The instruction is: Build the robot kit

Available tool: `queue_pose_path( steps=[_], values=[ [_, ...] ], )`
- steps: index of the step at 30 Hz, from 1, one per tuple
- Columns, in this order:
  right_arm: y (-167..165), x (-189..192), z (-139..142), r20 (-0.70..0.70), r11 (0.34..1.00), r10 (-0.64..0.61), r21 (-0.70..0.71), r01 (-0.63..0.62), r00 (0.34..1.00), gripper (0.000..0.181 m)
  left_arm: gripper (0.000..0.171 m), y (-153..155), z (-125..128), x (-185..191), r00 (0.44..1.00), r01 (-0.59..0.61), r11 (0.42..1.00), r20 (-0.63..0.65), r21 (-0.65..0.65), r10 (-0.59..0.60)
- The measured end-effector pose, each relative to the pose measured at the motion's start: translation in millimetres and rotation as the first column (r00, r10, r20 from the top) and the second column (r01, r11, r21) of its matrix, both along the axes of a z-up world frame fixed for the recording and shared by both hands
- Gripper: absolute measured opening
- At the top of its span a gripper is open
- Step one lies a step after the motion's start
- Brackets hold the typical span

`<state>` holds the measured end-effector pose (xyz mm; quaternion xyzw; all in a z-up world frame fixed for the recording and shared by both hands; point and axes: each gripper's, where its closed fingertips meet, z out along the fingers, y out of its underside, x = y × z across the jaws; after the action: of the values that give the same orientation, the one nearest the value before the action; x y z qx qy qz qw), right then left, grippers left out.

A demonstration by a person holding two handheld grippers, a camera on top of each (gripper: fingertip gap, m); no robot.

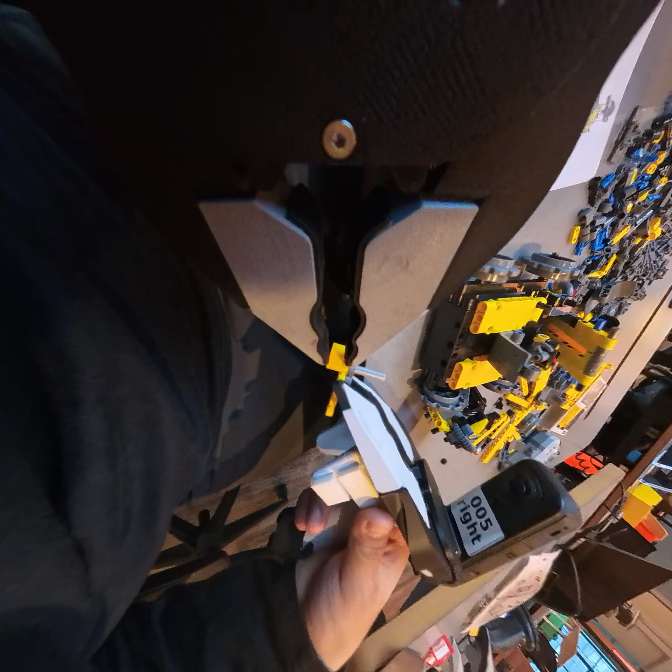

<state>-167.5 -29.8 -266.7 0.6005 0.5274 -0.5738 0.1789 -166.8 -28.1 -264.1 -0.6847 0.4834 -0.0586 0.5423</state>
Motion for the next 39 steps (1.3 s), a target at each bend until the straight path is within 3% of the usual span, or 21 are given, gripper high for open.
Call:
queue_pose_path(
  steps=[1, 10, 27, 39],
  values=[
    [0.8, -0.7, 2.3, -0.014, 1.000, -0.002, 0.001, 0.002, 1.000, 0.007, 0.004, 0.3, 2.1, -0.5, 1.000, -0.001, 1.000, 0.015, 0.001, 0.001],
    [7.5, -4.4, 15.2, -0.078, 0.999, -0.043, -0.035, 0.040, 0.996, 0.007, 0.004, 3.7, 16.6, -6.5, 0.986, -0.011, 0.999, 0.167, -0.034, 0.017],
    [18.3, -11.1, 16.8, -0.115, 0.993, -0.113, 0.000, 0.114, 0.987, 0.010, 0.005, 15.4, 21.1, -22.8, 0.931, -0.048, 0.987, 0.351, -0.156, 0.100],
    [43.9, 2.3, 17.1, -0.188, 0.963, -0.192, 0.152, 0.222, 0.963, 0.015, 0.005, 20.6, 10.6, -28.1, 0.924, -0.073, 0.973, 0.352, -0.221, 0.149]
  ],
)
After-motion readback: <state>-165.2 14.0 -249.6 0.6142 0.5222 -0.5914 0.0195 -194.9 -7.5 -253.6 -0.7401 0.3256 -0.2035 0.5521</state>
